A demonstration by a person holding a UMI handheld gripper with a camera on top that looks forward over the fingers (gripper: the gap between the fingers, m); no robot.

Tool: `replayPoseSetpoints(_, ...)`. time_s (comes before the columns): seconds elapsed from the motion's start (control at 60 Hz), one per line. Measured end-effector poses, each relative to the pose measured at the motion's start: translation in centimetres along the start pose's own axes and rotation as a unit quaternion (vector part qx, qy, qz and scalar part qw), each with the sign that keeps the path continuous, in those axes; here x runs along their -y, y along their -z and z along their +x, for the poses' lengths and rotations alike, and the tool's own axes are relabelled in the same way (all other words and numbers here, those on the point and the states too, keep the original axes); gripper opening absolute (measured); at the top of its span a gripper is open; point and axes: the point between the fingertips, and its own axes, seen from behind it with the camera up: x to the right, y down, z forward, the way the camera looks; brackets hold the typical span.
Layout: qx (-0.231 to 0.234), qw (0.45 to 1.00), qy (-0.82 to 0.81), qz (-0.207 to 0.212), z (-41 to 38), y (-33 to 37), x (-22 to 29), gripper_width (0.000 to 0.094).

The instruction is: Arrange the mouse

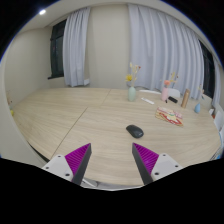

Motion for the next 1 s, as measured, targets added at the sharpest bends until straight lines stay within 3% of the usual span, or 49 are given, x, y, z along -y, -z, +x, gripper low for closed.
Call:
replayPoseSetpoints(0.35, -0.073, 0.997, -0.023, -0.015, 8.8, -2.9, -3.2, 0.0838)
replayPoseSetpoints(0.667, -0.071, 0.997, -0.027, -0.021, 11.0, -7.3, -5.2, 0.0843)
replayPoseSetpoints(1.0, -0.062, 0.997, -0.038, -0.021, 12.1, -16.4, -4.7, 0.0842)
